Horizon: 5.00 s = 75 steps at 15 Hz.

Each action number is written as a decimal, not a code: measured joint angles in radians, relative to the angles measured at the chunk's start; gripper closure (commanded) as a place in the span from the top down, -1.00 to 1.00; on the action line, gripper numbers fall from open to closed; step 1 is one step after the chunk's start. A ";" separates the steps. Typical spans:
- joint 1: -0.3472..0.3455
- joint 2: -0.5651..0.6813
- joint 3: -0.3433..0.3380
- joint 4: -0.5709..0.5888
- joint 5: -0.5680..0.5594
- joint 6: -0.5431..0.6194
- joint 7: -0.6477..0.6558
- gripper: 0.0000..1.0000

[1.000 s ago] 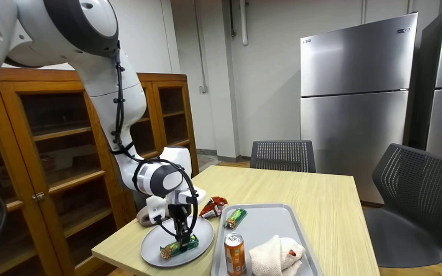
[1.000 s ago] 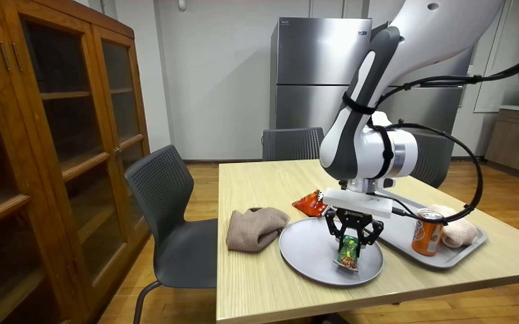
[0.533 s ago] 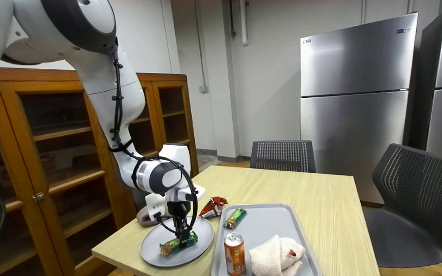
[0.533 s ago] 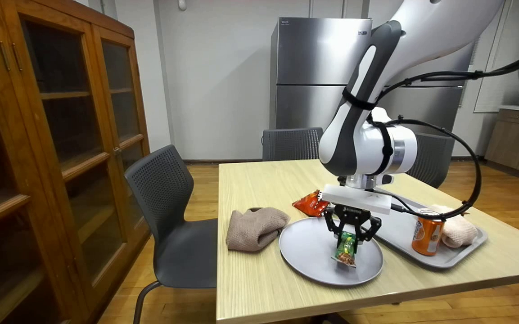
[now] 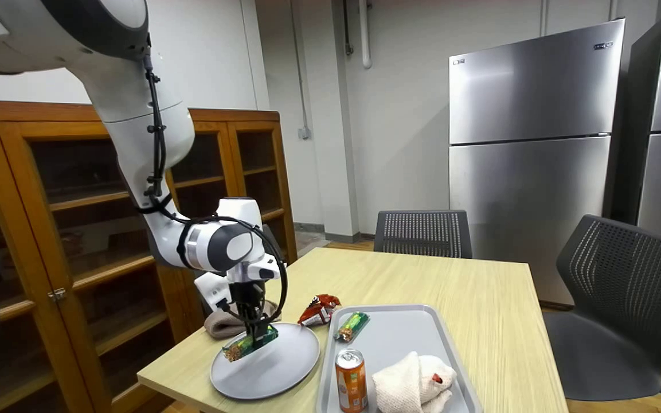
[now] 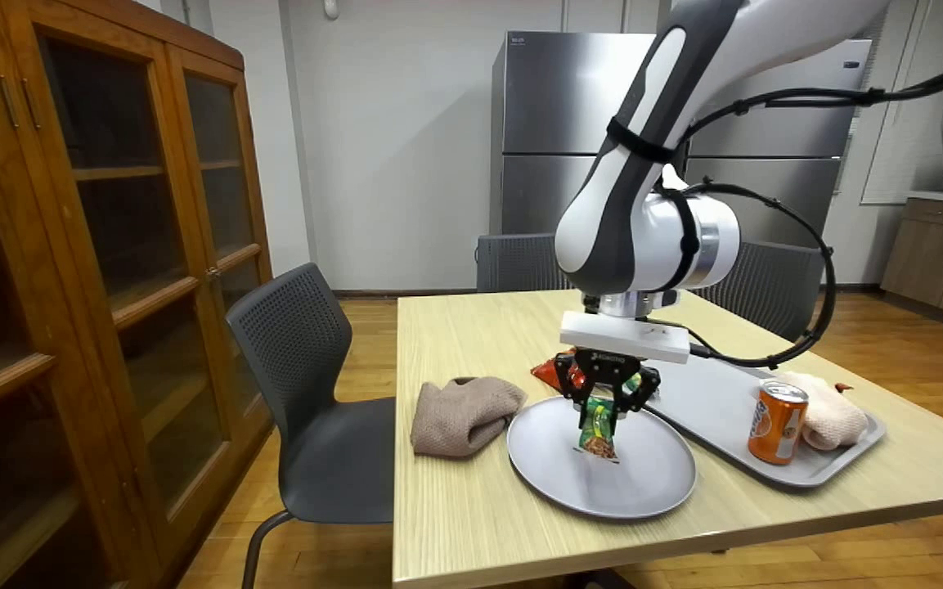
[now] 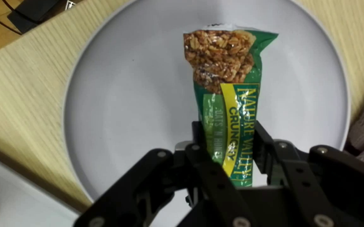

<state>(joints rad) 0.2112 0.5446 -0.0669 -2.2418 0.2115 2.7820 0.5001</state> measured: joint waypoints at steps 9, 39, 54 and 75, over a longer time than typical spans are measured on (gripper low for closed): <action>0.045 -0.018 0.130 0.010 -0.025 -0.009 -0.088 -0.73; 0.154 0.155 0.156 0.269 -0.028 -0.207 -0.074 1.00; 0.073 -0.013 0.121 0.206 -0.028 -0.278 -0.074 1.00; -0.122 -0.140 0.015 0.103 0.011 -0.276 -0.071 1.00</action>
<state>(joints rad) 0.0894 0.4043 -0.0517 -2.1392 0.2228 2.5063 0.4288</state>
